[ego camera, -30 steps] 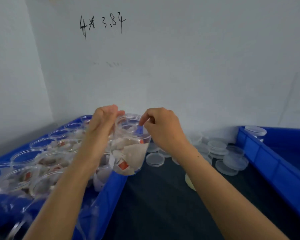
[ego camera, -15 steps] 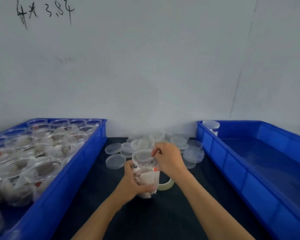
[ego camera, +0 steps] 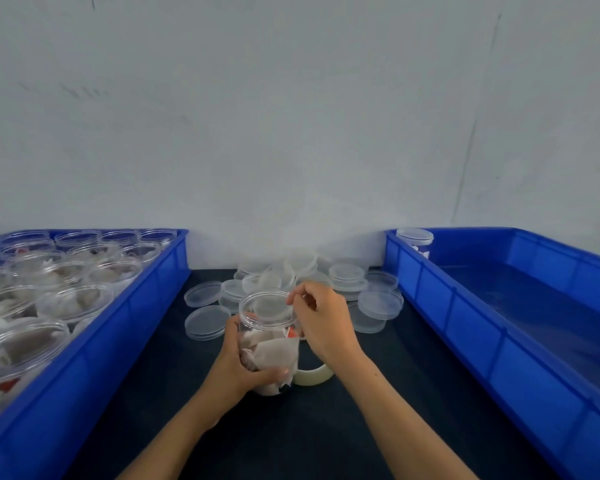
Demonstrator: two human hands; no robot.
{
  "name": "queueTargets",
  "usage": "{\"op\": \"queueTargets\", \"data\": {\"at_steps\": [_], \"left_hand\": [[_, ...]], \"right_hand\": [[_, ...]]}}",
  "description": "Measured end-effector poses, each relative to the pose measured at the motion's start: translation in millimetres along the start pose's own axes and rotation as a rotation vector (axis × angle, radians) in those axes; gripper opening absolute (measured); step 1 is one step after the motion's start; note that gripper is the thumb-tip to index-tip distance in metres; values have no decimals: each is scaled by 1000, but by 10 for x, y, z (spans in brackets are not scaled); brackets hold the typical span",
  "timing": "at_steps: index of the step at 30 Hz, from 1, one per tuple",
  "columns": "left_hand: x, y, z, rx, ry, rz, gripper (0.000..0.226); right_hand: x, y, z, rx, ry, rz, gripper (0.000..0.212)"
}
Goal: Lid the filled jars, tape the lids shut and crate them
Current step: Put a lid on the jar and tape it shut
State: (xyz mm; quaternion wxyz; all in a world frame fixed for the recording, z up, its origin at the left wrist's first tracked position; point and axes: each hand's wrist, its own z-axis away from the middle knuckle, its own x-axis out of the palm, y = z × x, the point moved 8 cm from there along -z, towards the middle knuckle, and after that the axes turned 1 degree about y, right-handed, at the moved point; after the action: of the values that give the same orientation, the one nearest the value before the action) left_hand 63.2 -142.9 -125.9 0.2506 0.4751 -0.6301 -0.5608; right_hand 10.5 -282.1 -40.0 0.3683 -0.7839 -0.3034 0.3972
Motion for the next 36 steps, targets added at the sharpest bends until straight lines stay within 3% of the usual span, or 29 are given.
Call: {"op": "queueTargets", "data": {"at_steps": [3, 5, 7, 9, 12, 15, 20, 25, 32, 36], "left_hand": [[-121, -74, -59, 11, 88, 45, 87], [-225, -149, -80, 6, 176, 90, 82], [-311, -208, -96, 10, 238, 96, 81], [-356, -243, -115, 16, 257, 93, 83], [-347, -266, -120, 19, 251, 105, 87], [-300, -259, -121, 51, 232, 73, 93], [-289, -272, -115, 66, 227, 62, 96], [-280, -209, -86, 96, 230, 71, 95], [-295, -186, -44, 92, 286, -10, 83], [-285, -166, -5, 91, 296, -35, 77]], "right_hand": [[64, 195, -84, 58, -34, -295, 23], [-25, 443, -178, 142, 78, -361, 27], [-194, 717, -265, 225, 252, -268, 27], [-277, 974, -360, 321, 322, -101, 30], [-83, 1215, -506, 406, 148, 170, 54], [211, 1243, -586, 371, -51, 421, 90], [439, 1228, -712, 351, -139, 680, 107], [426, 1161, -732, 307, -112, 711, 96], [107, 673, -475, -76, -35, 568, 89], [16, 575, -183, -131, -103, 451, 92]]}}
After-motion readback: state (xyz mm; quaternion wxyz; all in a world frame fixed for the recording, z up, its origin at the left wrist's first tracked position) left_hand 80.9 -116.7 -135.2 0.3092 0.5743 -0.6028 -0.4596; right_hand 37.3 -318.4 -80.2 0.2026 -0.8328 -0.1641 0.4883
